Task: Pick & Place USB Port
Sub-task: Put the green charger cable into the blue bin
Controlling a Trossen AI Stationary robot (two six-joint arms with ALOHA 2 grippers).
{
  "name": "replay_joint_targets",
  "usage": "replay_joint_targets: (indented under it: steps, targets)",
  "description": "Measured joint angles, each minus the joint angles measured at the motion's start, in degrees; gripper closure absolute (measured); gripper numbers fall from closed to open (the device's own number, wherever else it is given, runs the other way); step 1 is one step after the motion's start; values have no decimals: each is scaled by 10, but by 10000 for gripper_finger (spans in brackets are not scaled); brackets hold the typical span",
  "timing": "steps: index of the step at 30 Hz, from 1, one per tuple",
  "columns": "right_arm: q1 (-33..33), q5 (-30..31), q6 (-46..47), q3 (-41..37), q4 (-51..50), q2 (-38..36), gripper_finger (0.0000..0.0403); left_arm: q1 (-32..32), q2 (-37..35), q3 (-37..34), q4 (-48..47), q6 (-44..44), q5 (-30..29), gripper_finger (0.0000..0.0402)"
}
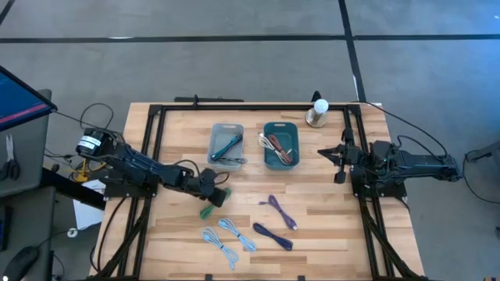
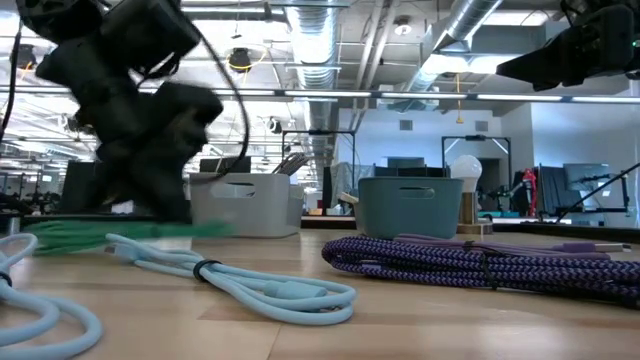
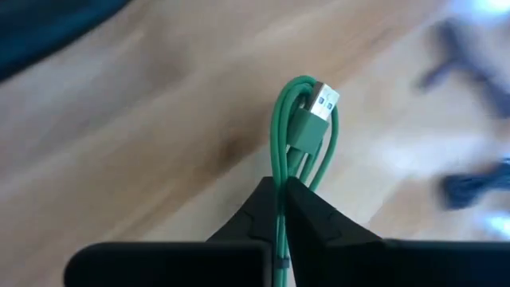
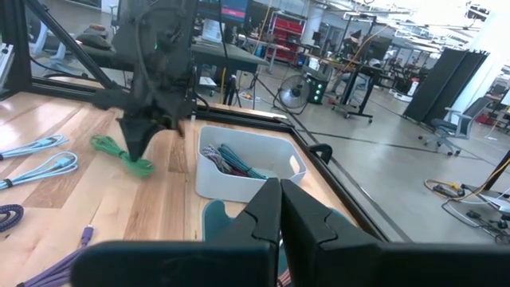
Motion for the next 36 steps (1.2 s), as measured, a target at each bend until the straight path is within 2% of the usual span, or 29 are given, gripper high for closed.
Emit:
replay_joint_targets:
  steps: [6, 11, 19, 26, 28, 36]
  targets:
    - [0, 0, 0, 0, 0, 0, 403, 12, -50, 29, 4, 71, -28, 394]
    - [0, -2, 33, 0, -11, 1, 403, 18, -83, 65, 13, 171, -37, 394]
    - [0, -2, 37, 0, -5, 1, 403, 20, -94, 123, 34, 353, -77, 395]
    - [-2, -1, 44, 0, 60, 37, 403, 78, -94, 131, 53, 484, -78, 395]
    - [-8, -1, 40, 0, 78, 61, 403, 110, -94, 131, 59, 511, -67, 395]
    - [-59, -7, 31, 0, 198, 181, 403, 243, -94, 131, 132, 586, 85, 395]
